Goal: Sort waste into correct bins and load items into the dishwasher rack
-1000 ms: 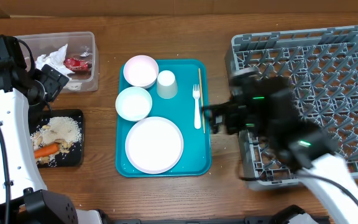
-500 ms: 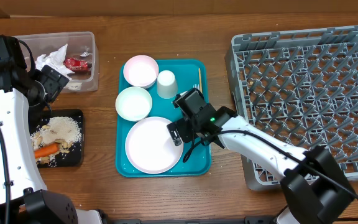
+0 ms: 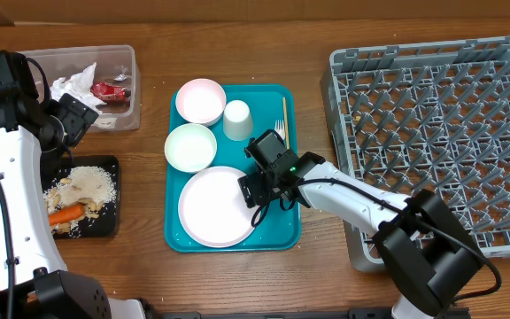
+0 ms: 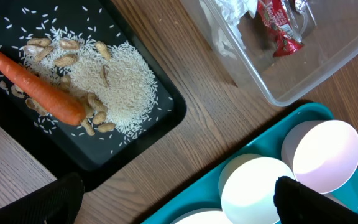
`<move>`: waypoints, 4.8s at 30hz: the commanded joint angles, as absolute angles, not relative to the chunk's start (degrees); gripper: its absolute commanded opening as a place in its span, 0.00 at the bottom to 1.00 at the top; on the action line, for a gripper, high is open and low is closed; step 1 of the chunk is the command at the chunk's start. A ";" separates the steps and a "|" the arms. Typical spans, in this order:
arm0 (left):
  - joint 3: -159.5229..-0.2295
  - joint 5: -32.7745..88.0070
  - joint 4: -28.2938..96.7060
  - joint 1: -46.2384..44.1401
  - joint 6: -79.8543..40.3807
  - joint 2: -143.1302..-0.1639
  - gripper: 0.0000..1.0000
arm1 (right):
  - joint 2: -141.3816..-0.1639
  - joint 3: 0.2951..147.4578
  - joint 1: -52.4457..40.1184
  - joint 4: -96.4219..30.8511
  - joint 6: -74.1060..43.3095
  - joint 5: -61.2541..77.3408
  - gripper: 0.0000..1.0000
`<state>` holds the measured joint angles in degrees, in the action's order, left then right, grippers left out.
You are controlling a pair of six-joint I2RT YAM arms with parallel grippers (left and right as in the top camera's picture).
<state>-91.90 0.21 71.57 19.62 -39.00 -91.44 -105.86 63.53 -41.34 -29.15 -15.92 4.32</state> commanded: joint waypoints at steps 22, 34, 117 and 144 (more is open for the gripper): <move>-93.06 -0.64 71.77 19.79 -38.54 -91.53 1.00 | -106.56 61.87 -42.54 -28.73 -21.71 6.09 0.26; -93.06 -3.57 71.72 19.79 -38.57 -91.53 1.00 | -106.52 63.57 -41.85 -34.04 -22.81 6.76 0.07; -93.06 -8.51 71.92 19.81 -38.57 -91.50 1.00 | -99.15 83.59 5.39 -30.59 13.89 -38.52 0.08; -93.06 -8.51 71.92 19.81 -38.59 -91.53 1.00 | -99.18 83.57 5.21 -39.44 12.16 3.31 0.47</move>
<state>-91.90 -7.60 71.96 19.62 -38.87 -91.44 -99.35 82.56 5.21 -38.79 12.69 -6.24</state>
